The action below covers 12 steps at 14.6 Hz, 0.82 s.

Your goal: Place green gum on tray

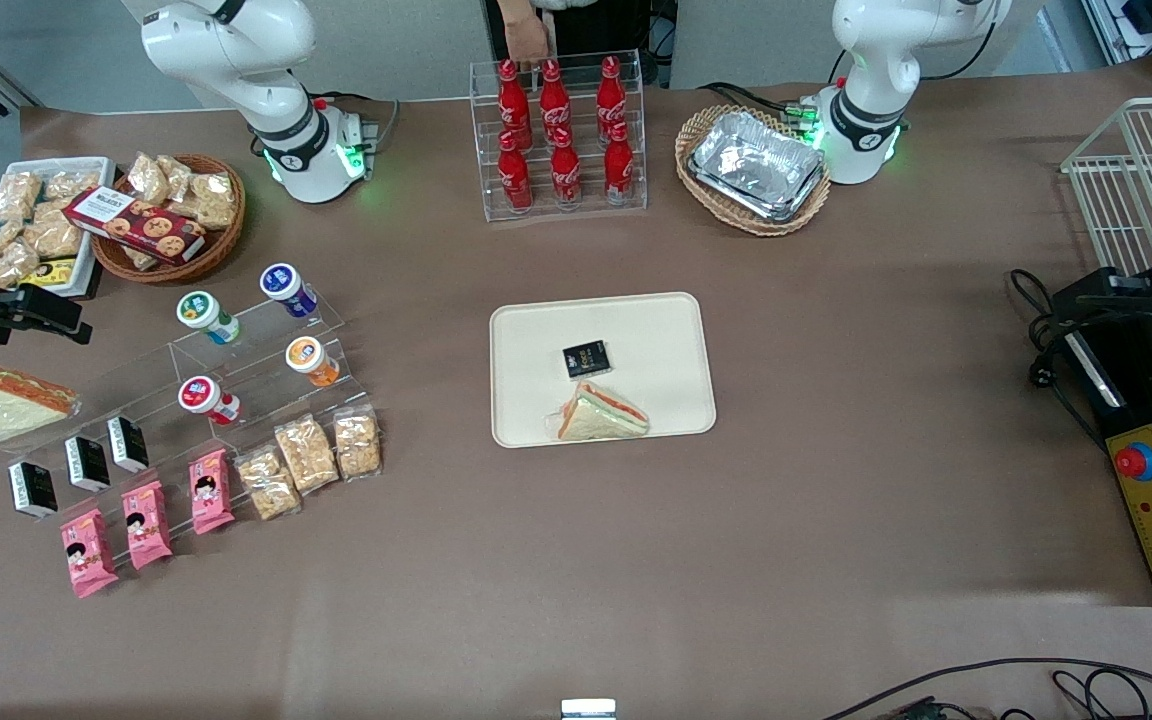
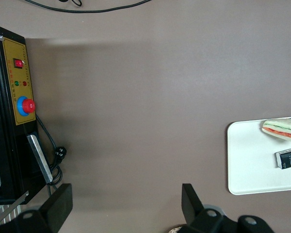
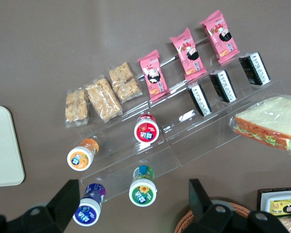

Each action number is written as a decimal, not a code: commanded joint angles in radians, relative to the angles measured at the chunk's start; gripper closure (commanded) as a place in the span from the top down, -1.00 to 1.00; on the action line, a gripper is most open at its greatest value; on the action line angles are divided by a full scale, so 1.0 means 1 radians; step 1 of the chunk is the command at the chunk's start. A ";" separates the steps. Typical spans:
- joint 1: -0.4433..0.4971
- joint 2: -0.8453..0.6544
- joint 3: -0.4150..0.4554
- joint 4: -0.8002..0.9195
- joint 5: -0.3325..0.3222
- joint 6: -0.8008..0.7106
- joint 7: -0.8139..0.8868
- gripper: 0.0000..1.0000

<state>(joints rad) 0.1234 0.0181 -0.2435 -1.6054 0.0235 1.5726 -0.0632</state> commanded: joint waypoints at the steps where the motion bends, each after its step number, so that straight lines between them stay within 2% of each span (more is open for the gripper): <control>1: 0.002 -0.113 0.001 -0.156 -0.013 0.064 -0.003 1.00; 3: 0.002 -0.212 0.001 -0.311 -0.016 0.156 -0.003 1.00; 6: 0.004 -0.297 0.003 -0.460 -0.057 0.228 -0.003 1.00; 12: 0.009 -0.313 0.003 -0.628 -0.080 0.351 0.000 1.00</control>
<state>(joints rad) 0.1259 -0.2656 -0.2419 -2.1349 -0.0359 1.8434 -0.0646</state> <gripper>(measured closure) 0.000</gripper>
